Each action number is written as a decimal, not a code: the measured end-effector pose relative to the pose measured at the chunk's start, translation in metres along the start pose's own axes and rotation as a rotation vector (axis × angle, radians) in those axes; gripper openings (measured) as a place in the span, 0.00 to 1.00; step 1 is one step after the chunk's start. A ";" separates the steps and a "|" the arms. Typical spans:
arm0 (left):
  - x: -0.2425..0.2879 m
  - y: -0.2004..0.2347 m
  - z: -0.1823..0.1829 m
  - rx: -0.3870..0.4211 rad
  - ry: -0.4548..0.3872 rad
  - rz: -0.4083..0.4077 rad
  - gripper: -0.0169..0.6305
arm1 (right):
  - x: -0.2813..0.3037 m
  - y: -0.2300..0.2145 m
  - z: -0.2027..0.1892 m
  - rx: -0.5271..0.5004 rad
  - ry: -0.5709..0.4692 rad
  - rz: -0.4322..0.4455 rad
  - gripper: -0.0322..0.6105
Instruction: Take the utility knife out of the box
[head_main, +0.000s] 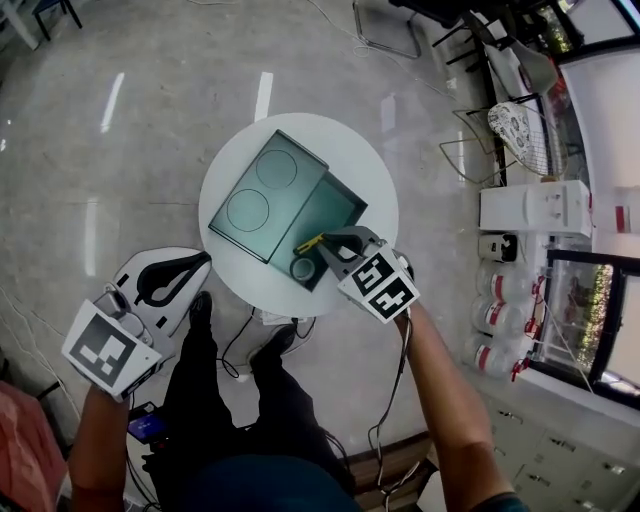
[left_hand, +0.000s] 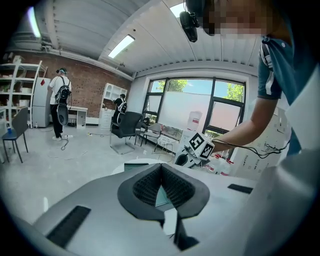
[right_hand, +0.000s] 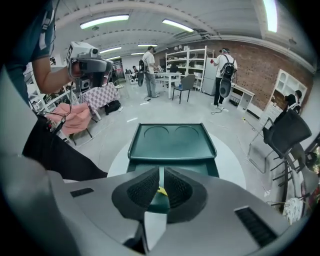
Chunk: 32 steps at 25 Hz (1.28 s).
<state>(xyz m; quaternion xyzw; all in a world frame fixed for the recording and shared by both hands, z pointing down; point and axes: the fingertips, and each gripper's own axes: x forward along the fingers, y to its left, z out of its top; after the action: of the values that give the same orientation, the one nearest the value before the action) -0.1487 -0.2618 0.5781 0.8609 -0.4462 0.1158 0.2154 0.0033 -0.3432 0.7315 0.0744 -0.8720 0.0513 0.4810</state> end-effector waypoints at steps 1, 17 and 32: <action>0.001 0.002 -0.003 -0.004 0.002 0.001 0.05 | 0.007 0.000 -0.004 -0.017 0.018 0.008 0.11; 0.009 0.026 -0.049 -0.053 0.026 0.036 0.05 | 0.080 0.014 -0.063 -0.448 0.351 0.122 0.11; 0.011 0.034 -0.069 -0.085 0.017 0.030 0.05 | 0.107 0.019 -0.085 -0.702 0.524 0.223 0.28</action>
<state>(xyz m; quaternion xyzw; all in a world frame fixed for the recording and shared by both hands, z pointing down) -0.1708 -0.2546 0.6521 0.8432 -0.4615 0.1076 0.2537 0.0140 -0.3199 0.8671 -0.2030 -0.6881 -0.1789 0.6732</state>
